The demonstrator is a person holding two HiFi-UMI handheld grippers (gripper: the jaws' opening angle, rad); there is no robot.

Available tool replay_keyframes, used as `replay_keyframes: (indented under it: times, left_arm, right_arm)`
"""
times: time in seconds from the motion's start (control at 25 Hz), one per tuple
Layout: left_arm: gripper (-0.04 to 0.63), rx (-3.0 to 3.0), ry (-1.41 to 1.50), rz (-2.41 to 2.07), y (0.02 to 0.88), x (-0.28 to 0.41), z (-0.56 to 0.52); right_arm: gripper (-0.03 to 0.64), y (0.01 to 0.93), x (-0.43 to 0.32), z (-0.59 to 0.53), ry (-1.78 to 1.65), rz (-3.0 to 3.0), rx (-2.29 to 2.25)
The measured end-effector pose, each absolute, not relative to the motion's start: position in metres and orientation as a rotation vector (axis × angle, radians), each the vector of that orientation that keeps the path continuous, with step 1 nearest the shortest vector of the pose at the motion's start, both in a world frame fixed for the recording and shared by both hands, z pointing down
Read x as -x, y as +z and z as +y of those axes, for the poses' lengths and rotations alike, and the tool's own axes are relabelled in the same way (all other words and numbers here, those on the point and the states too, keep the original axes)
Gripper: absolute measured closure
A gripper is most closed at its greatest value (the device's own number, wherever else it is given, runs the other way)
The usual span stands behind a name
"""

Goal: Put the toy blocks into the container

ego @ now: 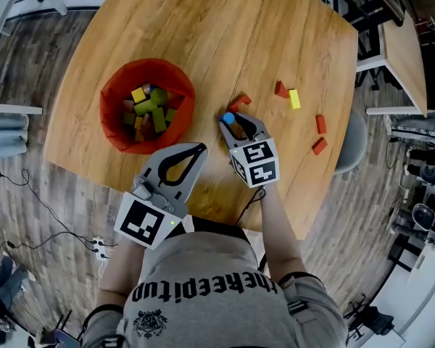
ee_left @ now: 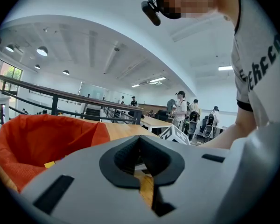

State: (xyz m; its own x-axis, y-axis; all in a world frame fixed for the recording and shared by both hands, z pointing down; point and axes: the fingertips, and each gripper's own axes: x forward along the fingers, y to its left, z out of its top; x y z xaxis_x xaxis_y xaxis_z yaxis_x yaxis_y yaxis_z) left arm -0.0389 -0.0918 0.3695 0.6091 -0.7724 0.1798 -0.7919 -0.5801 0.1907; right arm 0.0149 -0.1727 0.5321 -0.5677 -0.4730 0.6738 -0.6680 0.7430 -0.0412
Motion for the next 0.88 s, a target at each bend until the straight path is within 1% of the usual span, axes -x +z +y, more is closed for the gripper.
replay_keyframes:
  times: [0.08,0.44,0.88]
  left_arm:
    - [0.583,-2.588,0.116,-1.281,0.370,0.039,-0.092]
    - [0.583,-2.598,0.104,-1.261,0.368,0.038,-0.091]
    - [0.583,-2.666,0.090,-1.193,0.356,0.035,-0.084]
  right_arm:
    - [0.483,0.535,-0.016,-0.174,0.378,-2.267,-0.856]
    - [0.486,0.521,-0.013,-0.169,0.340,-2.287,-0.864]
    - [0.486,0.464,-0.009,-0.154,0.334,-2.403,-0.943]
